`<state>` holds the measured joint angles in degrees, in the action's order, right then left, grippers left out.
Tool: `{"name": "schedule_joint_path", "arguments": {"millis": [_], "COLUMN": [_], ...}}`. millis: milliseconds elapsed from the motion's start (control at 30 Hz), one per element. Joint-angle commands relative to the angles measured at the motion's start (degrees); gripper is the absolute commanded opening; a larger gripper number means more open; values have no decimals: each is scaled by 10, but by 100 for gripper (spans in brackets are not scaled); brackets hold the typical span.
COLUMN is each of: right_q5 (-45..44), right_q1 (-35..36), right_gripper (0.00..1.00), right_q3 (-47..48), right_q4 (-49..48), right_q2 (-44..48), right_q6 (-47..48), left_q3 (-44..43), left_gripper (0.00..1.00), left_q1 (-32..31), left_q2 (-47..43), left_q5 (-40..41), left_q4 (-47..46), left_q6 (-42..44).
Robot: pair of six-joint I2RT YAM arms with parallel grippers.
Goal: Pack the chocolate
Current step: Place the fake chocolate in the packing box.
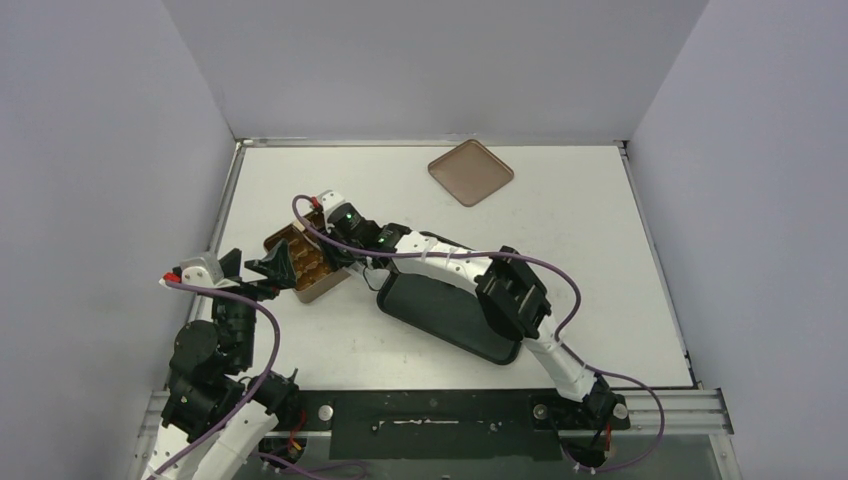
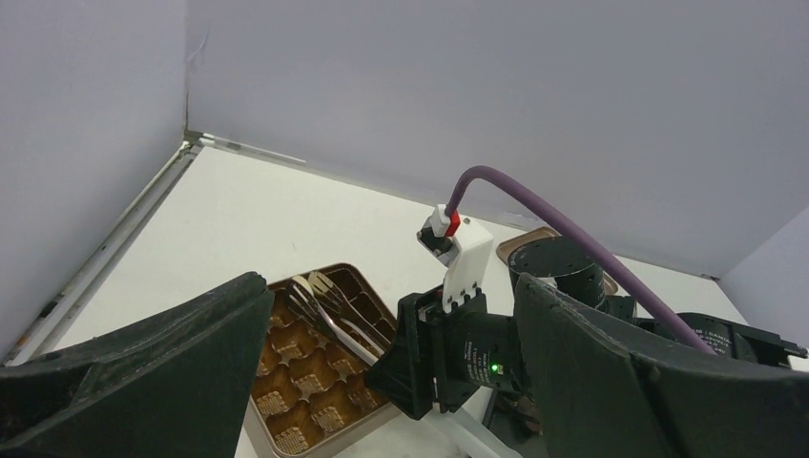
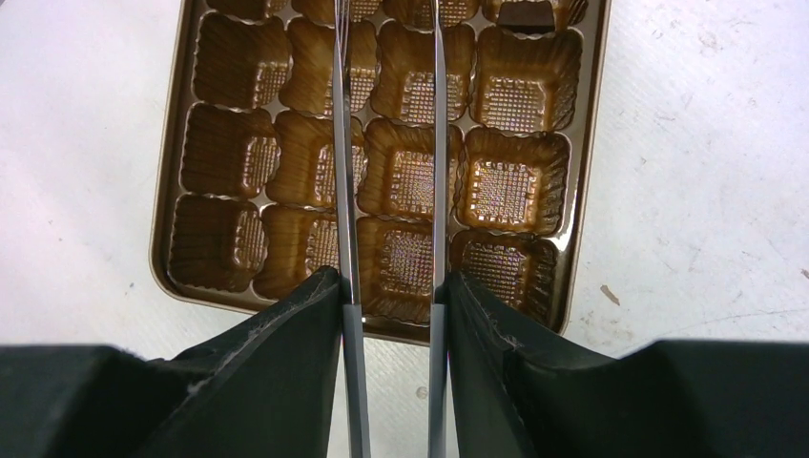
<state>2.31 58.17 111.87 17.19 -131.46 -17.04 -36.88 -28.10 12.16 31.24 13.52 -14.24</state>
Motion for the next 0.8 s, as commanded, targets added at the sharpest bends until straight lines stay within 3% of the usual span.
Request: {"name": "schedule_joint_path", "arguments": {"millis": [0,467,767], "right_q5": [-1,-14,-18], "right_q1": [3,2,2], "right_gripper": [30,48,49], "right_q3": [27,35,35], "right_q4": [-40,-19,-11], "right_q2": [10,10,29], "right_q6": [1,-7,-6], "left_q3": [-6,-6,-6], "left_gripper": [97,97,97], "left_q1": [-3,-3,-3], "left_q2": [-6,-8,-9], "left_q5": [-2,1,1], "left_q4": [-15,-14,-13], "left_q6": [6,7,7]}}
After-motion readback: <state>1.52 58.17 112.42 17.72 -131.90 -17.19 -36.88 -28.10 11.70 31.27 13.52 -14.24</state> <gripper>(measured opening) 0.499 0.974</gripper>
